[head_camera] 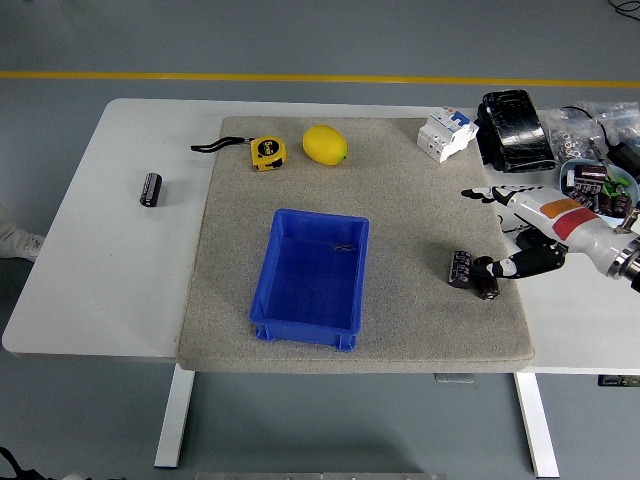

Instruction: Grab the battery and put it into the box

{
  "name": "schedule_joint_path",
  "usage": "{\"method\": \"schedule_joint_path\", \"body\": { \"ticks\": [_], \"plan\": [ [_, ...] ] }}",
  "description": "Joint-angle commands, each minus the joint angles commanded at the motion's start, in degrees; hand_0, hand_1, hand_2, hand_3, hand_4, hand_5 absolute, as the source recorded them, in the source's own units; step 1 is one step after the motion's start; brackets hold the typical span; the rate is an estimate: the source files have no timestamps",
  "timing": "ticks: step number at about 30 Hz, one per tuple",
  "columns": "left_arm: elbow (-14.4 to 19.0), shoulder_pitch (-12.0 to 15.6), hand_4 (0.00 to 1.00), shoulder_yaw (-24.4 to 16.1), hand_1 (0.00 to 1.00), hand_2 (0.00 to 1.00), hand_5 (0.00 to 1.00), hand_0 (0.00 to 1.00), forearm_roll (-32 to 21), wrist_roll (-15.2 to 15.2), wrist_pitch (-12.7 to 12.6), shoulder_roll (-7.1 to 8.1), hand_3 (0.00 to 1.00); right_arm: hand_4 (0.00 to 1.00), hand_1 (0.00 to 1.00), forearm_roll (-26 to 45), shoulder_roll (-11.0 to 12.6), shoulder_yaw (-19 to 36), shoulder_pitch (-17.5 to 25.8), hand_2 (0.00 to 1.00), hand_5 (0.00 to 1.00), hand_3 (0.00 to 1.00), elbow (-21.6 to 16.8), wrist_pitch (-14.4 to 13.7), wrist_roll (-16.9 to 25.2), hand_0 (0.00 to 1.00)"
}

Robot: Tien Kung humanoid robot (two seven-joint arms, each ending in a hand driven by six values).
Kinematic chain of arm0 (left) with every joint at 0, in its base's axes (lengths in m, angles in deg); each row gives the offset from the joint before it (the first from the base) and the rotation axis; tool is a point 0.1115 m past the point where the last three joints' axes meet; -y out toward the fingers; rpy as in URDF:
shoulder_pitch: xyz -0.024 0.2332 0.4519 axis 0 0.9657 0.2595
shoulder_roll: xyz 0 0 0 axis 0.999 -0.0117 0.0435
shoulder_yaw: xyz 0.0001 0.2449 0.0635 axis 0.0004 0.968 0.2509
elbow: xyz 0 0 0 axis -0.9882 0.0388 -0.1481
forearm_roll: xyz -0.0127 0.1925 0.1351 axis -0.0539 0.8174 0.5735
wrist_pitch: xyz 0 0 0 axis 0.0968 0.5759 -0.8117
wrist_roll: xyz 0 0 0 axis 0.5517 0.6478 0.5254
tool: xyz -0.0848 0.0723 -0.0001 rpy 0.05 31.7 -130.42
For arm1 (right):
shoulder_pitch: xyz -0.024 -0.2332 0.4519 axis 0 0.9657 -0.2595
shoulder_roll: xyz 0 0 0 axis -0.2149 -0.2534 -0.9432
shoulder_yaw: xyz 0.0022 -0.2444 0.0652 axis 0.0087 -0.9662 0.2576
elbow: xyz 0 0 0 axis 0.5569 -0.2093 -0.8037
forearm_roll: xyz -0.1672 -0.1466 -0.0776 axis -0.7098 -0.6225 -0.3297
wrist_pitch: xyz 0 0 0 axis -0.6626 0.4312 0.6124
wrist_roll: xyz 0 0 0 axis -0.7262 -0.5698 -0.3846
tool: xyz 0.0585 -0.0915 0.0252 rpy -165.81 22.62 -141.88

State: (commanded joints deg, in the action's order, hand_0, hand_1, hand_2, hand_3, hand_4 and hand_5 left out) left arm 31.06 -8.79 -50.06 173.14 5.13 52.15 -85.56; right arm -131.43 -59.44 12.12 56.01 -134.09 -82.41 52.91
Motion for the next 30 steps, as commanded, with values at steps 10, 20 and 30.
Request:
{"method": "schedule_joint_path", "body": {
  "ticks": [10,20,30],
  "plan": [
    [0.00,-0.27,0.666,-0.52,0.529,0.617,0.730,0.591,0.29,0.06,-0.35,0.21,0.660,0.998,0.767,-2.05,-3.56,-0.52,-1.42,0.774,0.317,0.845,5.98,1.83,0.50,0.810],
    [0.00,-0.43,0.667,0.03,0.522,0.610,0.728,0.584,-0.01,-0.09,-0.24,0.34,0.661,0.998,0.715,-2.92,-4.13,0.80,0.24,0.722,0.295,0.796,10.13,1.91,0.94,0.766],
    [0.14,-0.87,0.667,1.12,0.519,0.608,0.727,0.581,-1.08,-0.24,-0.13,0.23,0.661,0.998,0.699,-3.63,-4.56,1.25,0.85,0.713,0.293,0.784,14.54,0.26,1.69,0.739]
  ]
}}
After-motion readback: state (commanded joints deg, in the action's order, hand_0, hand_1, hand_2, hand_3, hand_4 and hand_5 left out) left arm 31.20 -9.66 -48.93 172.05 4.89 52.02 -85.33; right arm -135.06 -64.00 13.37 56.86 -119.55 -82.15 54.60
